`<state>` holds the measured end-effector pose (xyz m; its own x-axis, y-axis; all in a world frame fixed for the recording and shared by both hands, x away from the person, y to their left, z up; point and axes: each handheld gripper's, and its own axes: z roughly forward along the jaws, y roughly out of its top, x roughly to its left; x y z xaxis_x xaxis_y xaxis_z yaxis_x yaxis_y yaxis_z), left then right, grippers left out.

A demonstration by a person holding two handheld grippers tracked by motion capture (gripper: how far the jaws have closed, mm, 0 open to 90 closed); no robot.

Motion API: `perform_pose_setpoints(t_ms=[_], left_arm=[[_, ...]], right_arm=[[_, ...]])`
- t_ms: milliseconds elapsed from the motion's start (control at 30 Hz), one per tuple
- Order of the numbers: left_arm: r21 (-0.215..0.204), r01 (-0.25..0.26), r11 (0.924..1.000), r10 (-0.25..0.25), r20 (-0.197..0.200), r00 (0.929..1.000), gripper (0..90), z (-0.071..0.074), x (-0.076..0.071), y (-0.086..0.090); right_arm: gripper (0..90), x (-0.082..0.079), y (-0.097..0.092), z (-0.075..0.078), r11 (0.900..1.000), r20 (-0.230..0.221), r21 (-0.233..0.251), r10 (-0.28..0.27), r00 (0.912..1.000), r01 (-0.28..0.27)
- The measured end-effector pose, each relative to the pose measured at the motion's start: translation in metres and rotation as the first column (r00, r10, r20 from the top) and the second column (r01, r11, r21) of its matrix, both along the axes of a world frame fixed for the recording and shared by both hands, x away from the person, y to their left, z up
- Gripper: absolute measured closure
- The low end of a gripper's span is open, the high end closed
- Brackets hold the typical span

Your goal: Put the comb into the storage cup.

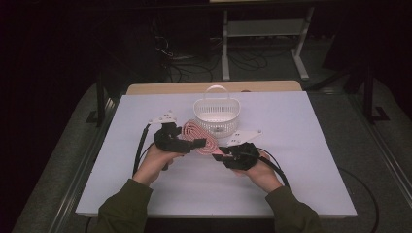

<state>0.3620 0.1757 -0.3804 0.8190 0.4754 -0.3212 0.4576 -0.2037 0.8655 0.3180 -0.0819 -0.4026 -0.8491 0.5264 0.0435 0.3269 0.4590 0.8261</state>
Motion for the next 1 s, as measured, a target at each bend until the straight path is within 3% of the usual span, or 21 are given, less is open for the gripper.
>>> perform_pose_setpoints(t_ms=[167,833,1000], left_arm=[[-0.005,-0.008,1.0000,0.008,-0.006,1.0000,29.5,0.0006,0.0006,0.0021],[-0.025,0.006,0.9997,-0.008,-0.065,0.9979,45.0,0.0003,0.0017,0.0038],[-0.037,0.012,0.9993,-0.014,-0.055,0.9984,48.4,0.0009,0.0011,0.0041]], right_arm=[[68.5,-0.0001,0.0004,-0.0005,1.0000,0.006,0.001,0.001,1.0000,-0.001],[68.4,-0.0016,0.0025,-0.0024,0.9996,0.041,-0.021,-0.016,0.9990,0.016],[68.3,-0.0022,0.0037,-0.0031,0.9995,0.043,-0.025,-0.018,0.9989,0.019]])
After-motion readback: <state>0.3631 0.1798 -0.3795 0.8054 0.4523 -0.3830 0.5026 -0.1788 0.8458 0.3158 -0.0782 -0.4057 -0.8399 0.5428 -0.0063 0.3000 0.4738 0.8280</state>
